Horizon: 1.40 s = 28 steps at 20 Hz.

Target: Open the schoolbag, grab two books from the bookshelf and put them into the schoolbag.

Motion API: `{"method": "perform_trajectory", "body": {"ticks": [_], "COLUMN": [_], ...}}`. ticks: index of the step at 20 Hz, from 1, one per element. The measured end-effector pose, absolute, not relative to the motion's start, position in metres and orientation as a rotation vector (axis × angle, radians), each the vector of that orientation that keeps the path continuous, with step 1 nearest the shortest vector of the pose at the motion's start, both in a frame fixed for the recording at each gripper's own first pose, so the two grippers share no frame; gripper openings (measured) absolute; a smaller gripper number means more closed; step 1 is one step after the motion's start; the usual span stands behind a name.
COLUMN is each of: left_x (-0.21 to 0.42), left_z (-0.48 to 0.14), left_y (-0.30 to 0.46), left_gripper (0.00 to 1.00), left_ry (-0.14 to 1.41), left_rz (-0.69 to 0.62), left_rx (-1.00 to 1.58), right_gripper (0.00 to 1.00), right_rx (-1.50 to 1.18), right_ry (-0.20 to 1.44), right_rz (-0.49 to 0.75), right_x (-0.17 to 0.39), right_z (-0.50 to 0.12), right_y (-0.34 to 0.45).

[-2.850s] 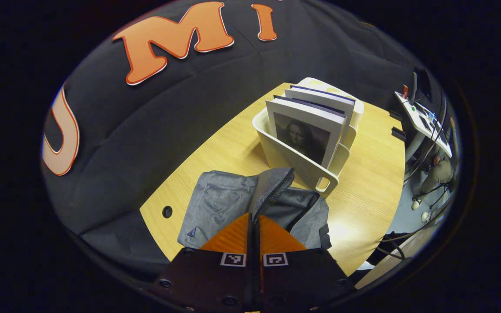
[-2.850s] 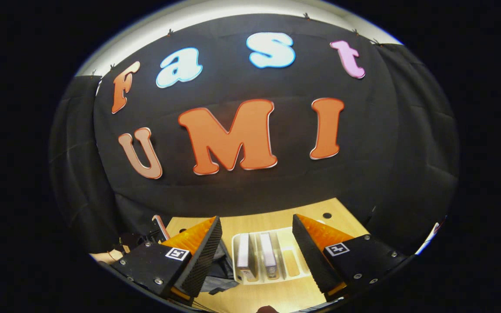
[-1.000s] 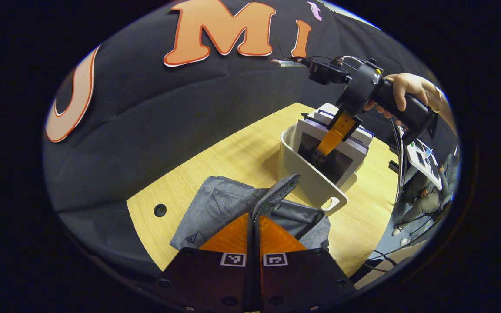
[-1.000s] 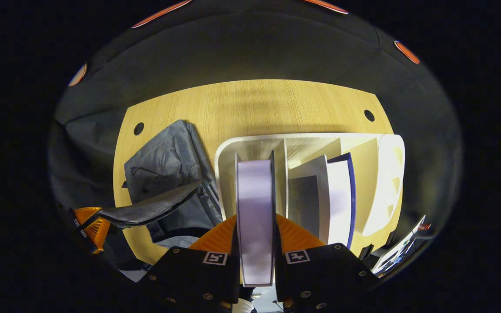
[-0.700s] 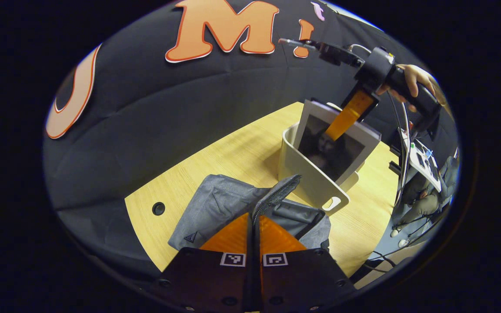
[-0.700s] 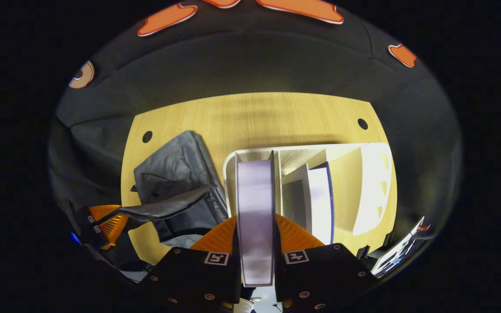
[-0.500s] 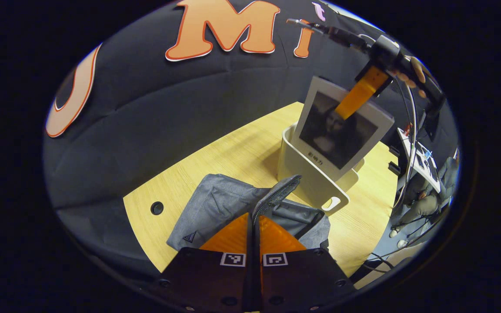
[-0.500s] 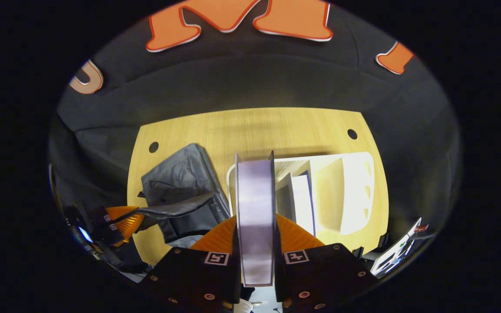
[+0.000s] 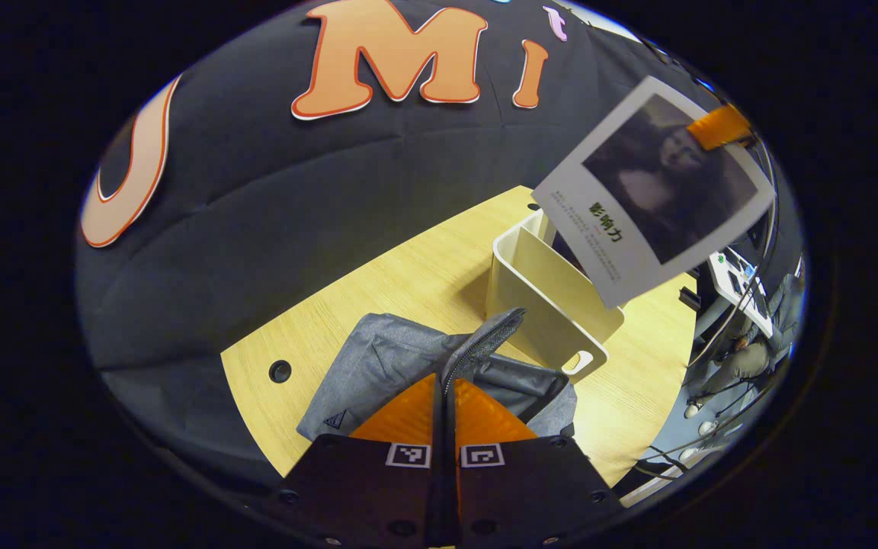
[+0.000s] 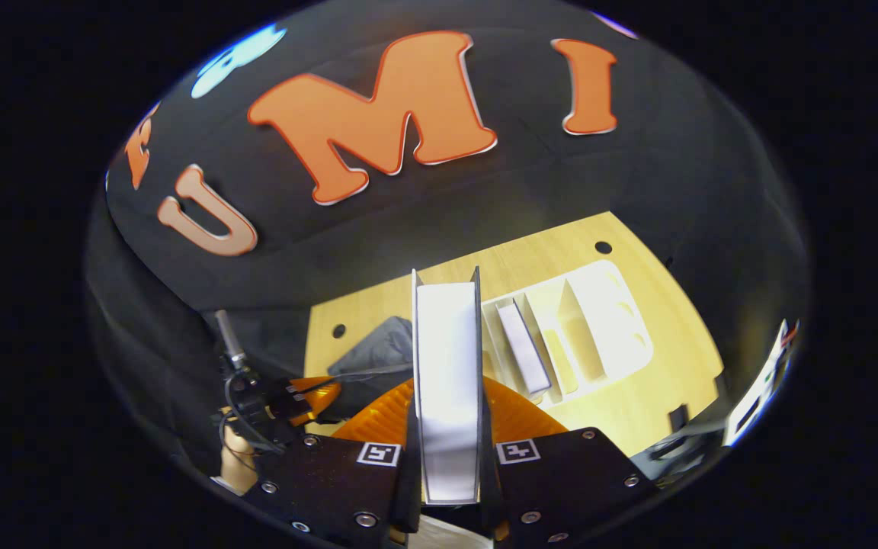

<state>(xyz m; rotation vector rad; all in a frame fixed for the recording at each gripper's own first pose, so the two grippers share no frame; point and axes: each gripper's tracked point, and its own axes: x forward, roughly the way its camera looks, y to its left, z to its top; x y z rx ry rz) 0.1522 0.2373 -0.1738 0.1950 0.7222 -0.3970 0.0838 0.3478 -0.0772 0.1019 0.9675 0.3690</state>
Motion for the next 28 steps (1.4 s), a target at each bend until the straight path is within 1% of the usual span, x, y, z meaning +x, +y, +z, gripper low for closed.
{"method": "perform_trajectory", "body": {"ticks": [3,7,10,14,18,21,23,28], "left_x": [0.15,0.144,0.145,0.148,0.14,0.139,0.134,0.123], "left_z": [-0.163,-0.154,-0.151,-0.145,-0.142,-0.141,-0.142,-0.152], "left_y": [0.233,0.235,0.231,0.232,0.216,0.209,0.209,0.205], "left_gripper": [0.01,0.01,0.01,0.0,0.0,0.01,0.0,0.0], "left_ry": [0.704,0.682,0.663,0.647,0.639,0.625,0.623,0.629], "left_rz": [-0.381,-0.342,-0.35,-0.374,-0.435,-0.466,-0.481,-0.536], "left_rx": [0.205,0.227,0.229,0.281,0.299,0.309,0.322,0.325], "right_gripper": [0.31,0.3,0.3,0.3,0.3,0.3,0.3,0.3], "right_rx": [0.303,0.591,0.74,0.906,0.977,0.988,1.007,0.961], "right_ry": [0.942,0.976,0.971,0.971,0.974,0.96,0.954,0.915], "right_rz": [0.378,0.387,0.328,0.28,0.259,0.198,0.165,0.164], "right_x": [0.051,0.01,-0.006,-0.007,0.009,0.028,0.04,0.059], "right_z": [-0.099,-0.158,-0.209,-0.271,-0.316,-0.35,-0.364,-0.369], "right_y": [0.33,0.332,0.337,0.373,0.423,0.449,0.466,0.497]}}
